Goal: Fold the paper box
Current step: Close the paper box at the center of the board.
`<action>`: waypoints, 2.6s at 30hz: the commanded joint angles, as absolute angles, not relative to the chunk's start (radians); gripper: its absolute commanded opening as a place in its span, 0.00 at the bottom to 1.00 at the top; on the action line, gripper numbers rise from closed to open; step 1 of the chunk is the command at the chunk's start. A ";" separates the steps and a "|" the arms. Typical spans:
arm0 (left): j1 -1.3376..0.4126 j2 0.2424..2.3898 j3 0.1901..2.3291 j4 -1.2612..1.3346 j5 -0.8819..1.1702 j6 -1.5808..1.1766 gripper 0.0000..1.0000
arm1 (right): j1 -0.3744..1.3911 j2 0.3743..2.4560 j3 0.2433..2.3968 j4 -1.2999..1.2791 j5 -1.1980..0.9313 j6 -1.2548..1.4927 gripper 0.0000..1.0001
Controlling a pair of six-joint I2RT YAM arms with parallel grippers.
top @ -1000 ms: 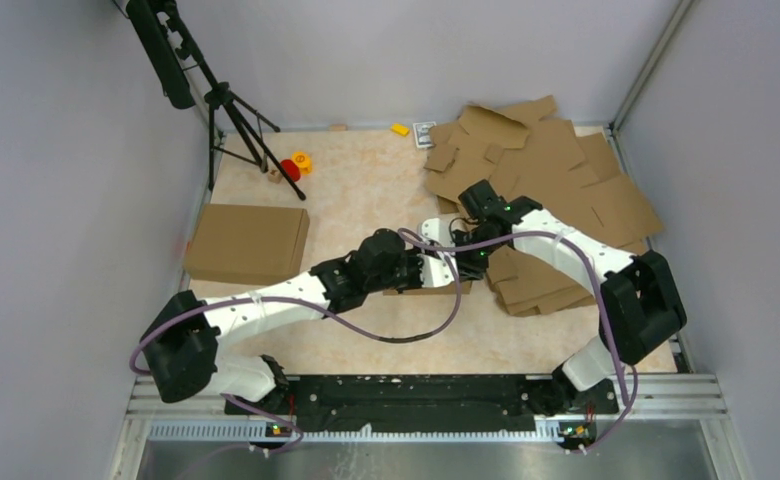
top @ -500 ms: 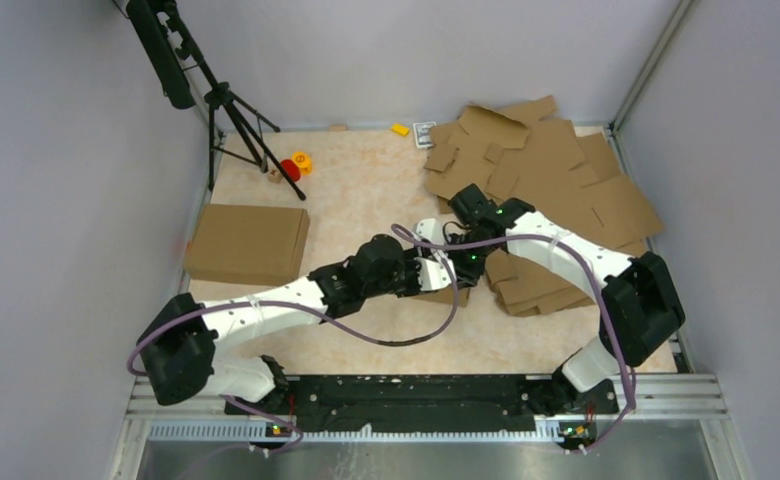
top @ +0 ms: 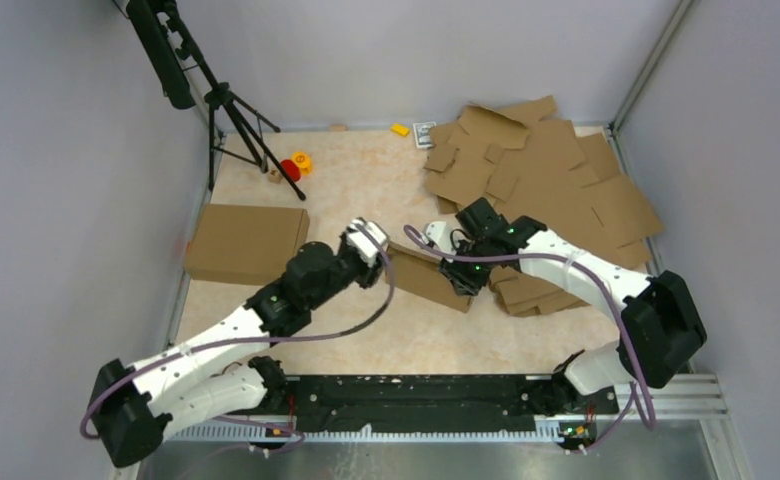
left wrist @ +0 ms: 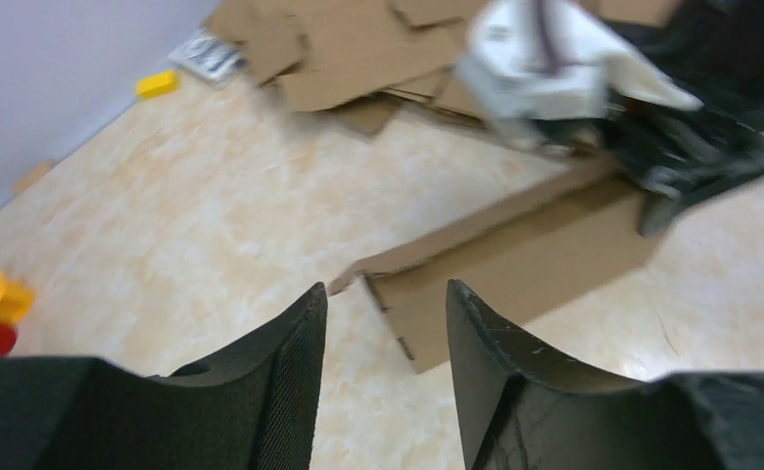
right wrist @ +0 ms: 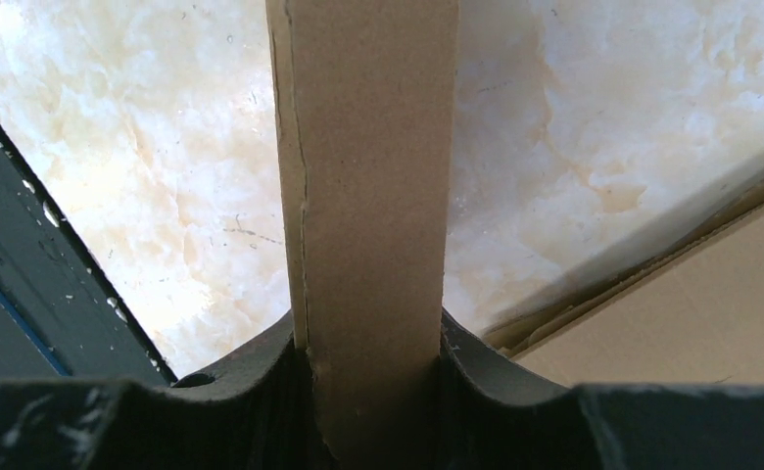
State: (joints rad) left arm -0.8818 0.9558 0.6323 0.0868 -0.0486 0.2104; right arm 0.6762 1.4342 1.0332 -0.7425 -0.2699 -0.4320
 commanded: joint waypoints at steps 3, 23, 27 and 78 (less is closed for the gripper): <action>-0.719 0.867 0.552 0.203 -0.094 0.011 0.41 | 0.693 1.371 0.974 -0.670 -0.267 -0.386 0.17; -0.557 1.167 0.707 0.156 0.407 0.151 0.34 | 0.692 1.402 0.980 -0.684 -0.300 -0.400 0.18; -0.557 1.209 0.744 0.117 0.428 0.186 0.29 | 0.692 1.408 0.982 -0.680 -0.307 -0.400 0.18; -0.554 1.308 0.905 -0.065 0.498 0.238 0.04 | 0.692 1.413 0.972 -0.677 -0.320 -0.392 0.17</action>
State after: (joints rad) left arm -0.5499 1.3079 0.8520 -0.0616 0.4187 0.2569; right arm 0.6788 1.3968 0.9813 -0.6830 -0.2848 -0.3920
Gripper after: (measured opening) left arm 0.068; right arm 0.349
